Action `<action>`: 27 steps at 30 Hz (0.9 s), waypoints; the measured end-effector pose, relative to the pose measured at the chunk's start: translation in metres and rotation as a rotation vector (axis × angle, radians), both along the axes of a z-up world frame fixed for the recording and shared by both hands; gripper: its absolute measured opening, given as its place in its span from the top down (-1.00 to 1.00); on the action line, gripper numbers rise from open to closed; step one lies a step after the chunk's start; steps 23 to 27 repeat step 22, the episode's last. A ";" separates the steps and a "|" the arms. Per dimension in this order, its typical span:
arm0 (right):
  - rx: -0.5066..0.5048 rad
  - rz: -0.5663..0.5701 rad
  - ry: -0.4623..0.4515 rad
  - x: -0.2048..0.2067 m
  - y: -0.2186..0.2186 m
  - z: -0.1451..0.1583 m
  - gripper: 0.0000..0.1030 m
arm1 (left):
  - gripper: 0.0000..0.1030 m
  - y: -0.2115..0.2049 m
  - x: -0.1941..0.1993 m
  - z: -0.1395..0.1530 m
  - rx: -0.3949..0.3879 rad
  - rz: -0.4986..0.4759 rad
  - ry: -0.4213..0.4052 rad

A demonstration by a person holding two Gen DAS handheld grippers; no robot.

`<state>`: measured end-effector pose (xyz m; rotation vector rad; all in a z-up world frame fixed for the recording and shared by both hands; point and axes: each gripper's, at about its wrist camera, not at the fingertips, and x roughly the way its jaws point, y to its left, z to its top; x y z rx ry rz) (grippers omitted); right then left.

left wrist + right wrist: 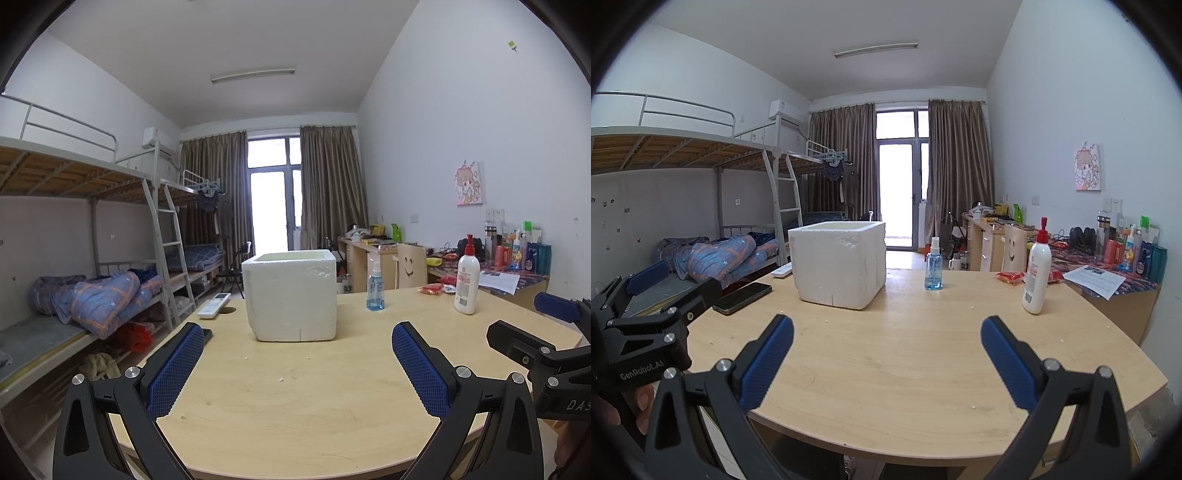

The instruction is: Organize soft objects

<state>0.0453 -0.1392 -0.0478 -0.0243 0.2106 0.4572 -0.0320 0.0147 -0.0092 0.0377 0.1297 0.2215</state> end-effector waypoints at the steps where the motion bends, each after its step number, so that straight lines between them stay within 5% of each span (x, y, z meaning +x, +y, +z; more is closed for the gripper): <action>1: -0.001 -0.001 0.001 0.000 0.000 0.000 -0.99 | -0.98 0.000 0.001 0.001 0.000 0.000 0.000; 27: -0.002 -0.002 0.009 0.001 -0.001 -0.002 -0.99 | -0.98 -0.002 0.002 -0.002 0.009 -0.007 0.002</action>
